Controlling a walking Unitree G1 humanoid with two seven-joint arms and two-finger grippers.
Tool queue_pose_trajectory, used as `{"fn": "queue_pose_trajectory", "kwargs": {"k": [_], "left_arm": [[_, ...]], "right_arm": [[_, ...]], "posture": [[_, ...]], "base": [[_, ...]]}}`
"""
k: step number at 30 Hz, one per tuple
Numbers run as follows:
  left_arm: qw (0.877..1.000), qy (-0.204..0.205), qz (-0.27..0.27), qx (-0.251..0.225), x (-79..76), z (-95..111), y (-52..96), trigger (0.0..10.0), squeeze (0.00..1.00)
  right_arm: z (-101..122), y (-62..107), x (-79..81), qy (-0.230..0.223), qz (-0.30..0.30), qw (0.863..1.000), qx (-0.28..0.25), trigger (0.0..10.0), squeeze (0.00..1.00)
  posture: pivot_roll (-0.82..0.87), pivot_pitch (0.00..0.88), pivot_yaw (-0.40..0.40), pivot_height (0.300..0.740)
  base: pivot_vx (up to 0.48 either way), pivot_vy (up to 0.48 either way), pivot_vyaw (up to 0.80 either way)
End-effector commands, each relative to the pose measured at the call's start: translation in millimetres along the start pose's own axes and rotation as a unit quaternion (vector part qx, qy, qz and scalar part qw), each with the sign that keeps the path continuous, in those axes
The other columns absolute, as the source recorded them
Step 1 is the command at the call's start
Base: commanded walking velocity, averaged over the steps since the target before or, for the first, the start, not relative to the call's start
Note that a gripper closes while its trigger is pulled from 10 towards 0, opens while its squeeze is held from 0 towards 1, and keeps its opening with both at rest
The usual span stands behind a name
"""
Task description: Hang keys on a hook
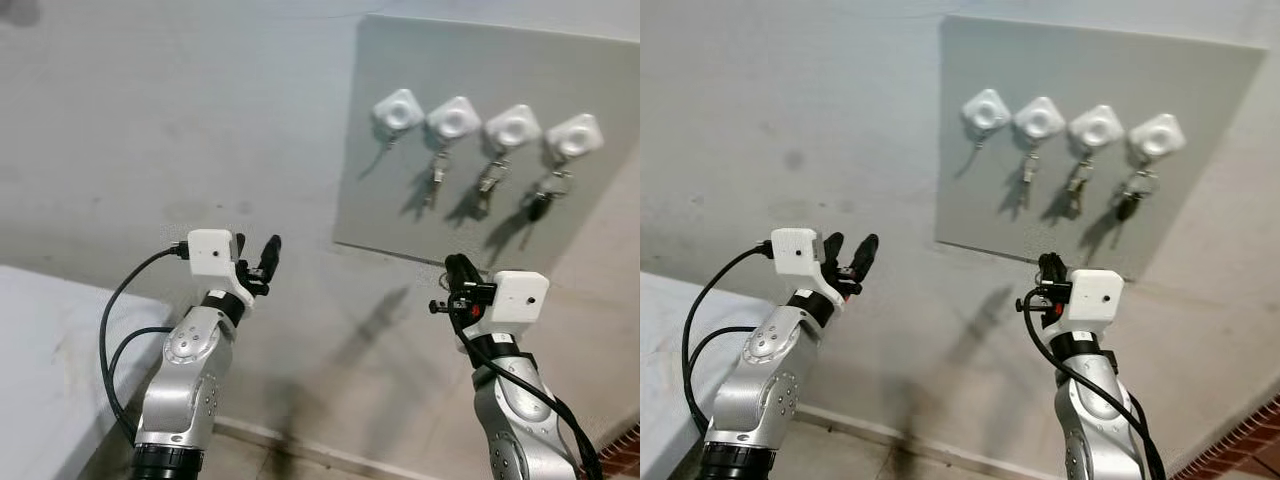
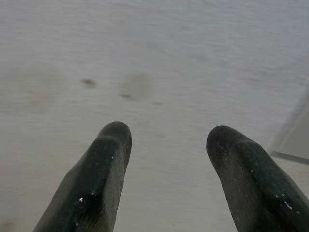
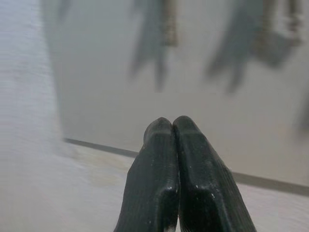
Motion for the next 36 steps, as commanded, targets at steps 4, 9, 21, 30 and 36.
{"fn": "queue_pose_trajectory", "kwargs": {"k": [4, 9, 21, 30, 36], "left_arm": [[0.996, -0.056, -0.066, -0.027, -22.6, 14.1, -7.4, 10.0, 0.00], [0.989, -0.066, -0.123, -0.057, -41.2, 29.4, -13.1, 10.0, 0.00], [0.975, -0.061, -0.182, -0.115, -64.7, 65.6, -23.1, 10.0, 0.00], [0.974, -0.056, -0.180, -0.127, -64.1, 75.0, -22.0, 10.0, 0.00], [0.973, -0.059, -0.181, -0.127, -64.6, 75.1, -22.1, 10.0, 0.00]], "right_arm": [[2.9, -5.5, 2.0, -0.009, 0.018, 1.000, -0.003, 10.0, 0.00], [6.0, -16.4, 11.9, -0.014, 0.051, 0.999, -0.005, 10.0, 0.00], [27.6, -47.6, 44.2, -0.023, 0.178, 0.984, -0.012, 10.0, 0.00], [46.7, -63.4, 60.8, -0.059, 0.236, 0.970, -0.033, 10.0, 0.00], [57.3, -69.6, 62.4, -0.069, 0.236, 0.968, -0.058, 10.0, 0.00]], "posture": [[-0.05, 0.000, -0.038, 0.740], [-0.04, 0.000, -0.037, 0.740], [-0.05, 0.000, -0.030, 0.740], [-0.03, 0.000, -0.038, 0.740], [-0.03, 0.000, -0.040, 0.740]], "base": [[0.000, 0.000, 0.00], [0.000, 0.000, 0.00], [0.000, 0.000, 0.00], [0.000, 0.000, 0.00], [0.000, 0.000, 0.00]]}}
Point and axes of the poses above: a point about 5 cm out from each wrist's last joint towards the gripper, its own y axis pointing back from the gripper into the wrist, its own z axis along the axis of the wrist's last joint, x = y × z, the point moved 1 cm from there along -y, pointing out of the wrist towards the gripper, and after that the axes turned 11 degrees about -y, right-handed, at the moved point
